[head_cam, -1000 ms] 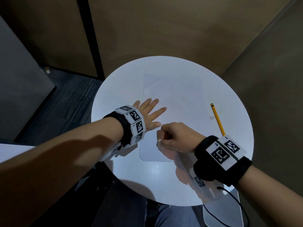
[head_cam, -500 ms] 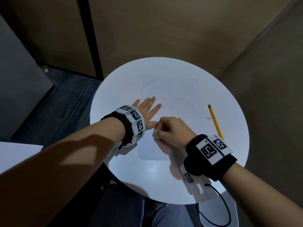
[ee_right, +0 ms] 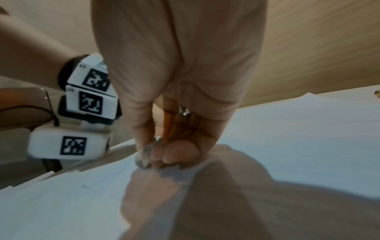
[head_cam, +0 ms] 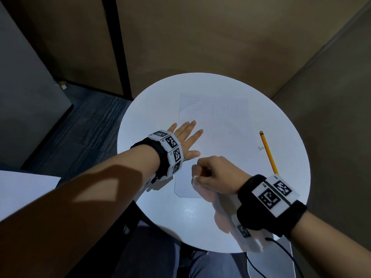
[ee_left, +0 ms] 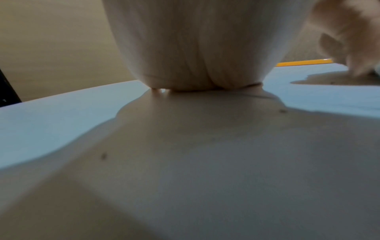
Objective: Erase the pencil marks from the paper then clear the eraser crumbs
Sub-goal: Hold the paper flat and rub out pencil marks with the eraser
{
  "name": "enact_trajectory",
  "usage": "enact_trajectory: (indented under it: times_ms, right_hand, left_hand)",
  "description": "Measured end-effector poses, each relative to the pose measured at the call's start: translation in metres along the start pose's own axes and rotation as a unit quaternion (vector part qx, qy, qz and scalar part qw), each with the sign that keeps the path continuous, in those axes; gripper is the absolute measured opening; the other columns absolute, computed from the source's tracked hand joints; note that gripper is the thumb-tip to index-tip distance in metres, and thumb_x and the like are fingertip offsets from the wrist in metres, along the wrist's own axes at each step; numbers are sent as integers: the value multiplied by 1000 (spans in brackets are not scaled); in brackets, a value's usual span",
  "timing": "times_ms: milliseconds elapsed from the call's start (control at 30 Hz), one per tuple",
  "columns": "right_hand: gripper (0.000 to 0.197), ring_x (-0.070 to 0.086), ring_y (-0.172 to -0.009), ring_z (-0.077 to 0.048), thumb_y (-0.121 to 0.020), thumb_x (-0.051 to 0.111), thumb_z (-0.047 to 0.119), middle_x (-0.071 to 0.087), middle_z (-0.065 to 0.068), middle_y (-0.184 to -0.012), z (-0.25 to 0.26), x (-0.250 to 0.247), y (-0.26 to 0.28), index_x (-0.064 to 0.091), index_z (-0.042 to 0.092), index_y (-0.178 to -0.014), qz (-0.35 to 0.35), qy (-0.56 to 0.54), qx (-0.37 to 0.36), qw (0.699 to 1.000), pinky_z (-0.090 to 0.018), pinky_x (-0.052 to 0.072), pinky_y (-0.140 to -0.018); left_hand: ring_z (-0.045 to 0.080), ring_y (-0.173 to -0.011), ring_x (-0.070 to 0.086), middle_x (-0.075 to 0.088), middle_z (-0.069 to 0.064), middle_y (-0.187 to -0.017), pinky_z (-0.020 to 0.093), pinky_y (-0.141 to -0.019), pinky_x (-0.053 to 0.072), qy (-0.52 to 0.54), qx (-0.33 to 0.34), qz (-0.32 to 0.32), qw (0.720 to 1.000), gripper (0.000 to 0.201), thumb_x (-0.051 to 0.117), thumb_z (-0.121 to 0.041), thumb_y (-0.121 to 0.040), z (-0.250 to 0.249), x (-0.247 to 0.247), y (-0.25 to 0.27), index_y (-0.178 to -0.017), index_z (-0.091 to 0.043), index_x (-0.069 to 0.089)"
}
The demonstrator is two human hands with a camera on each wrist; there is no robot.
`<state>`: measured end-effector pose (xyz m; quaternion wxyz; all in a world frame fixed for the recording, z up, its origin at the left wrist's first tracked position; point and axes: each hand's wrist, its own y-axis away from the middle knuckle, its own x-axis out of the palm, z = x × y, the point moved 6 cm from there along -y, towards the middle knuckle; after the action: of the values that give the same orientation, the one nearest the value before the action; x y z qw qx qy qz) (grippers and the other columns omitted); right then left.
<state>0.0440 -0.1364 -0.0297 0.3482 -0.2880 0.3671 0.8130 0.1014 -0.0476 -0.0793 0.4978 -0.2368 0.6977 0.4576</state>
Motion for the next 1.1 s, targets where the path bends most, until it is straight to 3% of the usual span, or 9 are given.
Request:
enact_trajectory:
  times_ms: [167, 333, 500, 700, 800, 867, 967, 1033, 1100]
  right_hand:
    - [10, 52, -70, -9, -84, 61, 13, 62, 2, -76, -3, -12, -11, 58, 16, -74, -85, -33, 19, 996, -16, 39, -61]
    - [31, 50, -62, 0, -84, 60, 13, 54, 15, -64, 3, 1, 0, 48, 29, -60, 24, 1, 4, 1000, -5, 37, -57]
    - [12, 50, -71, -11, -85, 59, 15, 56, 4, -73, -3, -18, -14, 53, 16, -75, -122, -13, 20, 992, -7, 36, -56]
    - [24, 51, -64, -3, -86, 58, 15, 56, 9, -68, 2, 0, 2, 48, 23, -65, 21, 38, -9, 999, -9, 37, -58]
    - [9, 56, -74, -13, -85, 59, 15, 65, -1, -80, -5, -16, -10, 57, 15, -76, -76, -20, 22, 997, -22, 43, -67]
    - [11, 52, -69, -10, -85, 60, 15, 61, 2, -76, -5, -17, -10, 55, 15, -75, -118, -25, 19, 993, -13, 38, -60]
    - [29, 45, -60, 1, -86, 57, 14, 51, 13, -65, -1, -2, -1, 43, 27, -64, -44, 18, -6, 999, -7, 36, -56]
    - [28, 50, -63, -2, -86, 58, 15, 58, 10, -70, 0, 0, 1, 45, 26, -63, 11, 38, -6, 999, -8, 36, -56]
    - [17, 56, -74, -12, -86, 57, 14, 64, 1, -80, -3, -8, -7, 53, 20, -71, -25, 27, -5, 999, -8, 35, -59]
  left_hand:
    - [20, -145, -18, -25, 7, -155, 39, -115, -10, -18, -3, -13, 1000, 67, 20, -50, -100, -1, 2, 0, -149, -22, -17]
    - [20, -144, -19, -25, 6, -155, 39, -114, -12, -2, 1, 0, 1000, 68, 19, -53, -99, 0, 1, -1, -149, -23, -17]
    - [20, -144, -18, -25, 6, -155, 39, -115, -10, -20, -3, -10, 1000, 68, 19, -51, -99, 0, 3, 0, -149, -23, -17]
    - [19, -144, -19, -26, 5, -155, 39, -115, -11, 2, 2, 1, 1000, 68, 19, -52, -99, 1, 1, -1, -149, -23, -17]
    - [20, -144, -18, -25, 5, -155, 39, -115, -10, -16, -3, -8, 1000, 67, 19, -52, -99, 0, 1, 0, -149, -23, -17]
    - [19, -145, -18, -25, 6, -155, 39, -115, -10, -19, -4, -10, 1000, 67, 18, -51, -99, 0, 1, 1, -149, -23, -17]
    - [19, -144, -19, -25, 5, -155, 39, -115, -11, -4, 2, -1, 1000, 67, 18, -52, -99, 1, 0, 1, -149, -23, -17]
    - [19, -144, -19, -26, 5, -155, 39, -114, -12, 5, 5, 5, 1000, 67, 18, -52, -99, 0, -1, 1, -149, -23, -17]
    - [20, -145, -17, -25, 6, -155, 39, -115, -10, -8, 1, -3, 1000, 67, 19, -51, -99, -1, -1, 0, -149, -23, -16]
